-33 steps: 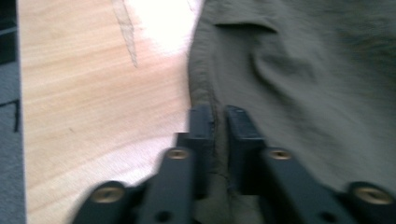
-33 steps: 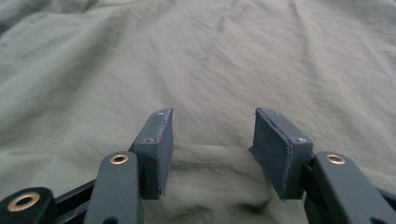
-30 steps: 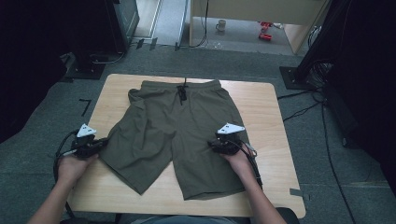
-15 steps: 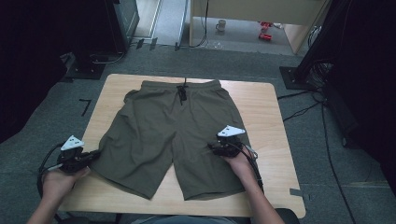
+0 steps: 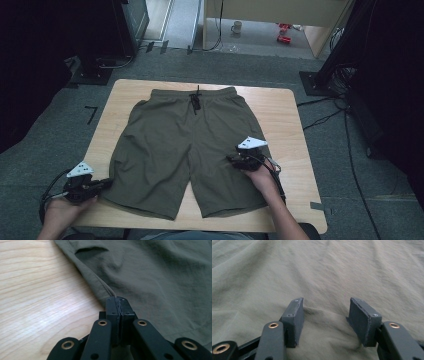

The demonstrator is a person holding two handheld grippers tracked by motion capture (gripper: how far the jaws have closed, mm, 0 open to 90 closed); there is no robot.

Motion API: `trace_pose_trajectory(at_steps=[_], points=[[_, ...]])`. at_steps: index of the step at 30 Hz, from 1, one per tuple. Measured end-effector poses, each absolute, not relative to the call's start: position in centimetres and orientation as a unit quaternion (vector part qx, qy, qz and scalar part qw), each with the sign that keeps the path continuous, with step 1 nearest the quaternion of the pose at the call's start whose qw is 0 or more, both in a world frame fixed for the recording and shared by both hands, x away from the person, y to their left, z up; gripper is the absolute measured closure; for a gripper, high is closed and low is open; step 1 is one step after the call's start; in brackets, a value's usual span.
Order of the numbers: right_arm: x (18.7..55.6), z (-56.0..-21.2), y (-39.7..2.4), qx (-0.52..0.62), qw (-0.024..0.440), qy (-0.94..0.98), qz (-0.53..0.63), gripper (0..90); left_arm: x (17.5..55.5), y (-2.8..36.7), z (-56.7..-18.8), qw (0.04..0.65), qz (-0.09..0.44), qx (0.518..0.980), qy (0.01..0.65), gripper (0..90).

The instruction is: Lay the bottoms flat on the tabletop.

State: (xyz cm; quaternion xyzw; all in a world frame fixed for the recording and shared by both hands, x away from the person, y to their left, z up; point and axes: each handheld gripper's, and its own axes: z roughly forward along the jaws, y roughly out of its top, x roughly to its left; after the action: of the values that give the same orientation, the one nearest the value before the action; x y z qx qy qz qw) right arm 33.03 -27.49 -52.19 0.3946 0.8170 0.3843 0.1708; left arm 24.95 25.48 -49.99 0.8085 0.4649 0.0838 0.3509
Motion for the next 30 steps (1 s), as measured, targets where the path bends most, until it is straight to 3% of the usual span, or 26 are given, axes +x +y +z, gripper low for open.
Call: trace_pose_trajectory(at_steps=[7, 21, 30], points=[[32.7, -52.2, -28.1, 0.396, 0.170, 0.816, 0.385, 45.5, 25.1, 25.1, -50.2, 0.360, 0.066, 0.814, 0.451, 84.6], [32.5, -51.9, -28.4, 0.408, 0.149, 0.814, 0.387, 41.2, 27.9, 24.1, -47.5, 0.398, 0.085, 0.805, 0.432, 55.3], [33.3, -50.3, -29.6, 0.417, 0.161, 0.803, 0.394, 44.4, 31.6, 22.2, -46.4, 0.412, 0.099, 0.800, 0.425, 49.7]])
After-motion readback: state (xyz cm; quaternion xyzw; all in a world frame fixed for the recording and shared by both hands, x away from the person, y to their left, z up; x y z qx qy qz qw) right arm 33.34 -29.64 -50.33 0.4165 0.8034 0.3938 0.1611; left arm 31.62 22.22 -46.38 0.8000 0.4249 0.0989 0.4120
